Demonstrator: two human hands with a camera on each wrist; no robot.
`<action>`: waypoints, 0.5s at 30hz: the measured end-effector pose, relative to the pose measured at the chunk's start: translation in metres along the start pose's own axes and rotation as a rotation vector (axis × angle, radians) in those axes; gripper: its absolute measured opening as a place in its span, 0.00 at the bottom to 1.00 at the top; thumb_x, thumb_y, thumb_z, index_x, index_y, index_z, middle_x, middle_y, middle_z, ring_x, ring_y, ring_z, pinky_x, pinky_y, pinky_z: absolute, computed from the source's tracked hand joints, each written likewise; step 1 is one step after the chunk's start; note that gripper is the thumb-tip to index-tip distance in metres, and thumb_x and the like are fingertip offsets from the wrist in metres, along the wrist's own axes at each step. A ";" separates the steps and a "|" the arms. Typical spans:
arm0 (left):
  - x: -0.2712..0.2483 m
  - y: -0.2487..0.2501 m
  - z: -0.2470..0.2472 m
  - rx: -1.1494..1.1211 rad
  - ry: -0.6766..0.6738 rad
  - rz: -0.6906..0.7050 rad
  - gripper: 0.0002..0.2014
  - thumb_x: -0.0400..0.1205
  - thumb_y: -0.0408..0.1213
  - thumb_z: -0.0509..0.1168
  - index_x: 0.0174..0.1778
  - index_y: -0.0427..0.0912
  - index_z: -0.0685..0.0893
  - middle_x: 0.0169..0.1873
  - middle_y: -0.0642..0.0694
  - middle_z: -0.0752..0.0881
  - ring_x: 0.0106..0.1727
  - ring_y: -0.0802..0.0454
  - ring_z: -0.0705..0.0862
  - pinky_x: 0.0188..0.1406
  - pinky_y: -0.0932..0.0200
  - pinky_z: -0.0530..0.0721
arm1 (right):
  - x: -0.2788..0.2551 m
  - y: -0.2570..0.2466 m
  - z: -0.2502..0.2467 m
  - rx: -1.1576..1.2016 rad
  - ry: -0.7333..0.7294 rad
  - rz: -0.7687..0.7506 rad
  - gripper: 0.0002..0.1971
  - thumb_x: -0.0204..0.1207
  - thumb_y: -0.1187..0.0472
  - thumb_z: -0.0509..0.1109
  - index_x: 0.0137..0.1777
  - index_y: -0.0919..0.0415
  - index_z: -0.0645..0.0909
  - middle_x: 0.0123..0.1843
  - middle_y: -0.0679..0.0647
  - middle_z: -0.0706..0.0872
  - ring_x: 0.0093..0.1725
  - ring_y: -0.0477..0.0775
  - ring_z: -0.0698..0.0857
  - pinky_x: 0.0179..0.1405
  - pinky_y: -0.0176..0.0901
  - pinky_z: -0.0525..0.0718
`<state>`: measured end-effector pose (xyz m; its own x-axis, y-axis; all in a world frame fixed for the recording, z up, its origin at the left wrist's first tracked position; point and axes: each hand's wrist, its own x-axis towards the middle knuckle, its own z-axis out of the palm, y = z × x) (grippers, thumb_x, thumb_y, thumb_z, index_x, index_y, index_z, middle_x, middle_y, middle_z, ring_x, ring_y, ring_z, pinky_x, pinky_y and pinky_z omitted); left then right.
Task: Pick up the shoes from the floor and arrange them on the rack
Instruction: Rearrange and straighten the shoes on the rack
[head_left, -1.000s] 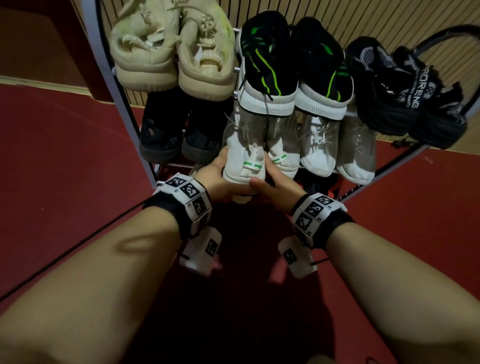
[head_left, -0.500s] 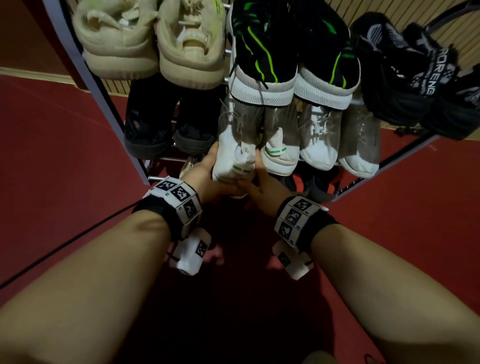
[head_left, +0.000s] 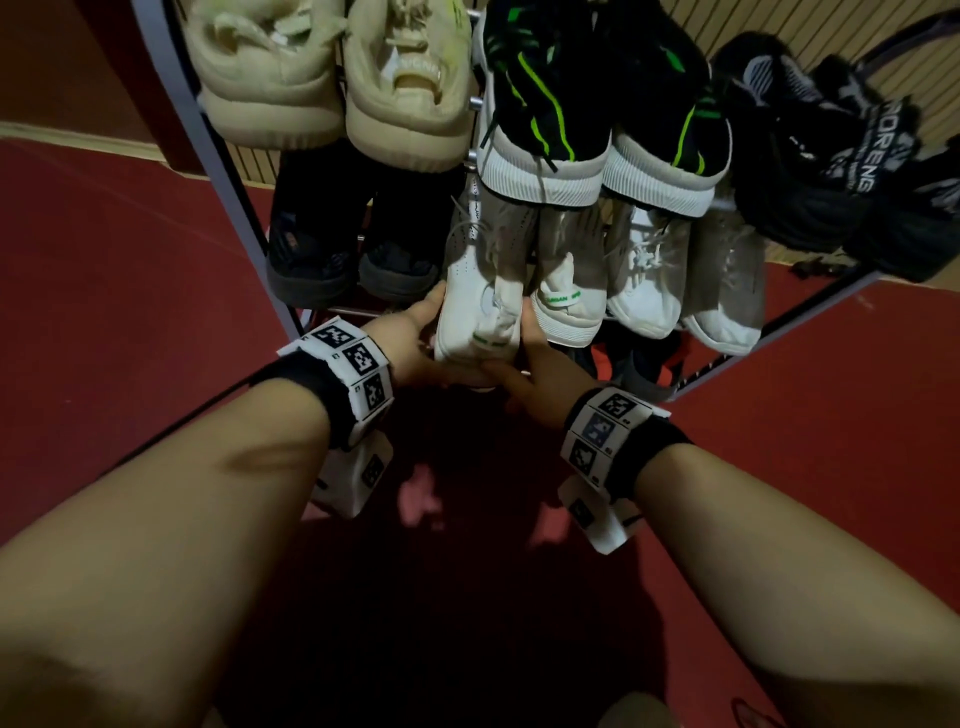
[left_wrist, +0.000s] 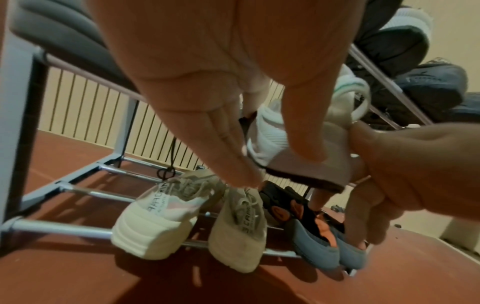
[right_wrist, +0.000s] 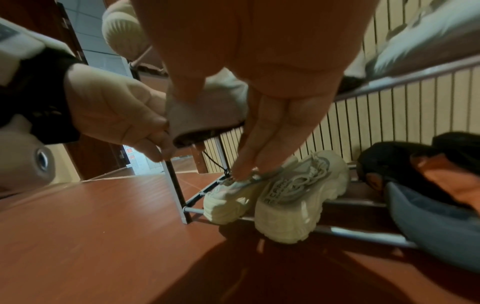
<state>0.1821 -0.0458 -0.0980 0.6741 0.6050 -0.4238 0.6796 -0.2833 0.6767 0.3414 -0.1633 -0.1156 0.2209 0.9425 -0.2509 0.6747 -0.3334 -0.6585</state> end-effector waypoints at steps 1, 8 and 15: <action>-0.001 0.001 -0.001 0.024 -0.008 0.011 0.55 0.70 0.47 0.75 0.82 0.54 0.39 0.76 0.42 0.70 0.69 0.44 0.76 0.63 0.59 0.75 | -0.001 -0.001 -0.001 0.018 0.006 -0.004 0.44 0.80 0.48 0.64 0.83 0.59 0.37 0.75 0.58 0.75 0.61 0.59 0.84 0.63 0.53 0.82; -0.008 0.024 0.021 0.127 0.124 0.014 0.66 0.51 0.66 0.69 0.81 0.57 0.38 0.76 0.39 0.54 0.76 0.37 0.62 0.76 0.46 0.65 | -0.010 -0.014 -0.035 -0.208 0.142 0.005 0.29 0.77 0.43 0.66 0.76 0.50 0.67 0.48 0.46 0.83 0.47 0.47 0.82 0.48 0.34 0.75; -0.006 0.031 0.039 0.278 0.325 0.047 0.57 0.61 0.67 0.66 0.81 0.58 0.40 0.78 0.44 0.51 0.78 0.41 0.55 0.79 0.48 0.55 | -0.023 -0.001 -0.058 -0.483 0.365 0.160 0.46 0.67 0.45 0.76 0.81 0.50 0.54 0.76 0.58 0.61 0.77 0.61 0.60 0.75 0.52 0.61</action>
<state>0.2103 -0.0869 -0.0983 0.6104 0.7768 -0.1549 0.7324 -0.4790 0.4838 0.3762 -0.1835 -0.0683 0.5144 0.8576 -0.0054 0.8366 -0.5032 -0.2168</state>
